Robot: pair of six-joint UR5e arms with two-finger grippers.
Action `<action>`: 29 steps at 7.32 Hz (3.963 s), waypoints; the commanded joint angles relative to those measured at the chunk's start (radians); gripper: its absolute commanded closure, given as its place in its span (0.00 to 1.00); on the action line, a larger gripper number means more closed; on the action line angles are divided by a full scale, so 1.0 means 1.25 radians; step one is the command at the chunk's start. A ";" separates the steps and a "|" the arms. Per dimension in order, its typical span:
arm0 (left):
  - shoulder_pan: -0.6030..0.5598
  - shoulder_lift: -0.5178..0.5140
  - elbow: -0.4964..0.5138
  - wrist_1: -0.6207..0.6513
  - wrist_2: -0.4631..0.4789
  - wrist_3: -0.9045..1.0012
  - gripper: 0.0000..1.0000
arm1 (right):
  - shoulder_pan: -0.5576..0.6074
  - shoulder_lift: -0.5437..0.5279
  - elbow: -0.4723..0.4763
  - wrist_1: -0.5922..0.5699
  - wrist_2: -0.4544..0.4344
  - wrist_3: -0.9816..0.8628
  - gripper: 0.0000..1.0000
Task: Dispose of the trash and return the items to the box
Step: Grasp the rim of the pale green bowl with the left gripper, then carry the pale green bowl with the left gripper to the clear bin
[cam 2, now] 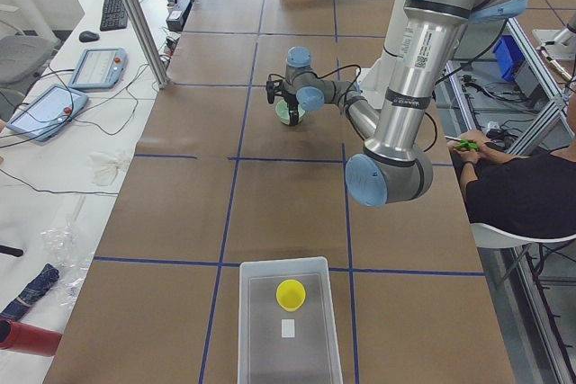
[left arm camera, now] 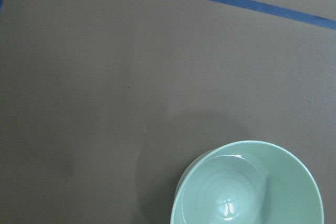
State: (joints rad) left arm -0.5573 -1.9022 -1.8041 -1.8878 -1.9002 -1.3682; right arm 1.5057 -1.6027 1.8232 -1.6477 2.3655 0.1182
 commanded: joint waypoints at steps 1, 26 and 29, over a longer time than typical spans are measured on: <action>0.014 -0.009 0.030 0.000 0.012 0.001 0.17 | -0.002 0.007 0.002 0.001 0.001 0.001 0.00; -0.795 0.422 0.267 -0.227 -0.014 1.292 1.00 | -0.001 0.006 -0.035 0.066 0.002 -0.004 0.00; -0.795 0.453 0.305 -0.279 -0.013 1.330 1.00 | -0.001 0.006 -0.037 0.066 0.002 -0.005 0.00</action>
State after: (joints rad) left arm -1.5505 -1.3431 -1.4542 -2.2059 -1.9172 0.2668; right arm 1.5048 -1.5953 1.7772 -1.5647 2.3685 0.1125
